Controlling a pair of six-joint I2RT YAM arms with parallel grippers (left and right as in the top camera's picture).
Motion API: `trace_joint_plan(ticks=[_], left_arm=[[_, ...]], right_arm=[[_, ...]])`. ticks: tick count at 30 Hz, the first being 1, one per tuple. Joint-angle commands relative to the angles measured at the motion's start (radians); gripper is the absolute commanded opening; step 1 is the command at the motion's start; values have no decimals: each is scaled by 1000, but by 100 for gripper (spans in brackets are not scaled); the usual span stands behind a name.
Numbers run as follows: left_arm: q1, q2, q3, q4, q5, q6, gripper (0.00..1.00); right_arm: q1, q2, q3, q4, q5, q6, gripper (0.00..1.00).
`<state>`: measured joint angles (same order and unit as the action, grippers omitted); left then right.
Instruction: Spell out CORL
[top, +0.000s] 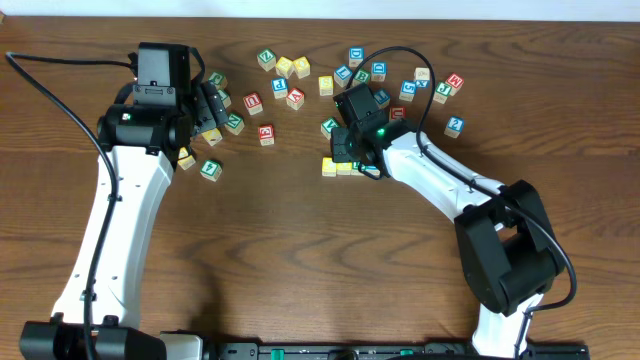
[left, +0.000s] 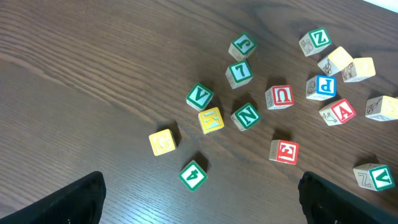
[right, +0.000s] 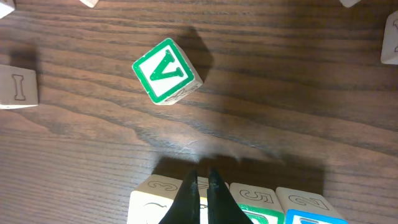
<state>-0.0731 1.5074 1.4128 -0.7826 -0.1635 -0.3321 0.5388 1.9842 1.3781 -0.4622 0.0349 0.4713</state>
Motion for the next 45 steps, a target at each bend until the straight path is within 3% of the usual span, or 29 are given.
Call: trace_joint_plan(ticks=[1,32,45], left_arm=[[3,-4,5,-2,-6,10,98],[3,-4,5,-2,-6,10,97],[3,-4,5,-2,-6,10,98]], right_arm=[[0,29,8,-2,15,22,1],[-13,88,12,74,-15,-9,1],[-54,73,35,-23,-19,-8,1]])
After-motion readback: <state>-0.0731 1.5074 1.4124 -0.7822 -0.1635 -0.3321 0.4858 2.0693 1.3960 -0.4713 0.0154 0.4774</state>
